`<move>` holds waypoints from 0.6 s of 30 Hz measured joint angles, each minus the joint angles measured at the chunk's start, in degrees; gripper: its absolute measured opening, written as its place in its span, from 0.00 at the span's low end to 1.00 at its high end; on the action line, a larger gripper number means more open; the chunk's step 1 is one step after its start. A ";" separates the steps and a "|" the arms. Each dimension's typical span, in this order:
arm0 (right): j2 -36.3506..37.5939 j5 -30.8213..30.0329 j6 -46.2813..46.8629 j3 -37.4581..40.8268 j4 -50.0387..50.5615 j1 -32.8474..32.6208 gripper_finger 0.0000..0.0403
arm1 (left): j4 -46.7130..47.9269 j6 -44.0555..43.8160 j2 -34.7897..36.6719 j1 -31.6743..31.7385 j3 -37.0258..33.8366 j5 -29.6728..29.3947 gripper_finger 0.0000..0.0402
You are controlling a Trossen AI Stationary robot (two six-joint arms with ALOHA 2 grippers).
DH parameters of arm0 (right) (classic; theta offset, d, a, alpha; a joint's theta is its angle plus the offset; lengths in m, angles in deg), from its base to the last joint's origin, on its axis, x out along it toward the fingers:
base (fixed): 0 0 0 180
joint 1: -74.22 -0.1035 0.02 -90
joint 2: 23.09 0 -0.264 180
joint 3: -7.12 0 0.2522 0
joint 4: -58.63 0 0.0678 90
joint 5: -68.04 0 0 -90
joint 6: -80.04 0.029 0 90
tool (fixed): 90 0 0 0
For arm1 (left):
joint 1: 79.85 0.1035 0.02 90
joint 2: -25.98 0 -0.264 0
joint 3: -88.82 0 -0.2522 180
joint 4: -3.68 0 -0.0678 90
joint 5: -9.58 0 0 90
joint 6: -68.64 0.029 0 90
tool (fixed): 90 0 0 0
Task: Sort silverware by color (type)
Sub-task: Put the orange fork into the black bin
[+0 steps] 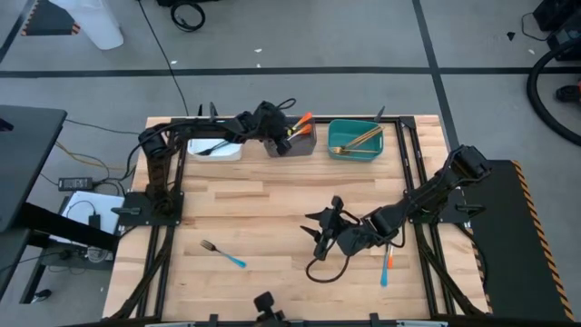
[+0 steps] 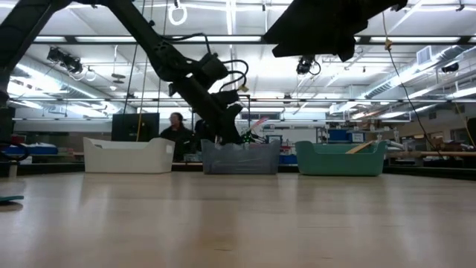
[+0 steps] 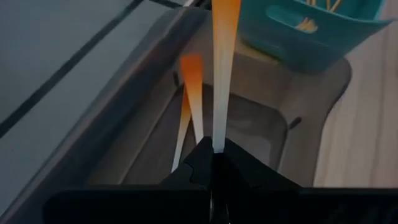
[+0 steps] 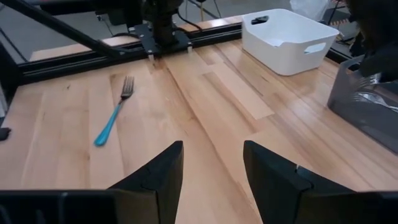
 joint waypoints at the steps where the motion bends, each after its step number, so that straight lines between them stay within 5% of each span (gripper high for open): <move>1: 0.00 0.00 0.00 0.00 -0.02 -0.10 0.44 | 0.01 -0.05 -0.26 0.07 0.08 0.00 0.07; 18: 0.00 -0.11 0.00 0.00 0.09 -0.03 0.44 | 2.98 0.14 -0.81 0.41 0.06 0.00 0.10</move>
